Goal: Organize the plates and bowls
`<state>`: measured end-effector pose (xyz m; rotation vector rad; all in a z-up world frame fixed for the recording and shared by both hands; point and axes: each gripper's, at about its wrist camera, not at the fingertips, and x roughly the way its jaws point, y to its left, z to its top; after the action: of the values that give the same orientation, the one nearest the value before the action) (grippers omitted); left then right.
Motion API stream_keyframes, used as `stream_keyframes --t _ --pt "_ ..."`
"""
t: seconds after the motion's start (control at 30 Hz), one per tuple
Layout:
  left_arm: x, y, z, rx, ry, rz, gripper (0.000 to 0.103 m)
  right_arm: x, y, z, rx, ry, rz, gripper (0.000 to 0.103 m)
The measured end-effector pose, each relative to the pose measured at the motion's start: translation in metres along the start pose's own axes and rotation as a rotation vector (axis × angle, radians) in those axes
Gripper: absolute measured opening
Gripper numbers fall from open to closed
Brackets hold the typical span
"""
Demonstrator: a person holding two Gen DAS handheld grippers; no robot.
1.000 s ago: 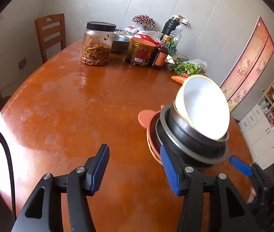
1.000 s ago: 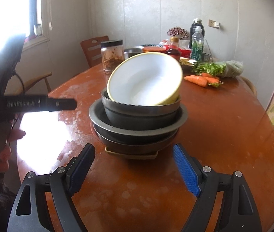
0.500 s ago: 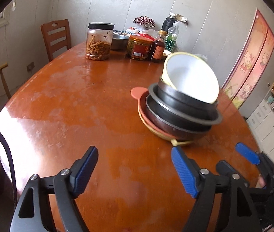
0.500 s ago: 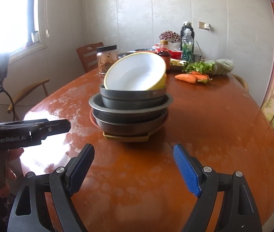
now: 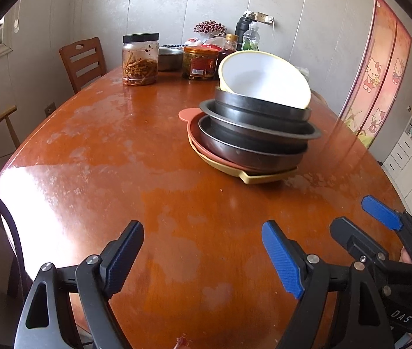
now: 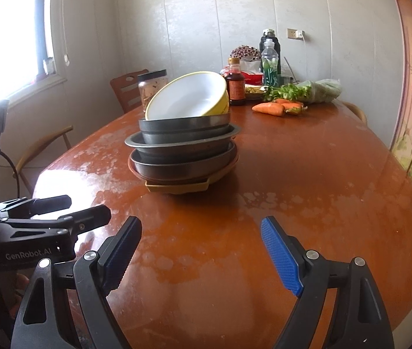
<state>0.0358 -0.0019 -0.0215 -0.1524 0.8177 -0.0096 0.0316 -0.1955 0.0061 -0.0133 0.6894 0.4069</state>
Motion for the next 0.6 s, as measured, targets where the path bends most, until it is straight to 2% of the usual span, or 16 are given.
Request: stream_keyframes --t 0.6 --pt "-0.002 -0.014 -0.014 0.017 0.012 0.004 0.083 -0.009 -0.011 -0.012 0.029 -0.021 0.000 0.086"
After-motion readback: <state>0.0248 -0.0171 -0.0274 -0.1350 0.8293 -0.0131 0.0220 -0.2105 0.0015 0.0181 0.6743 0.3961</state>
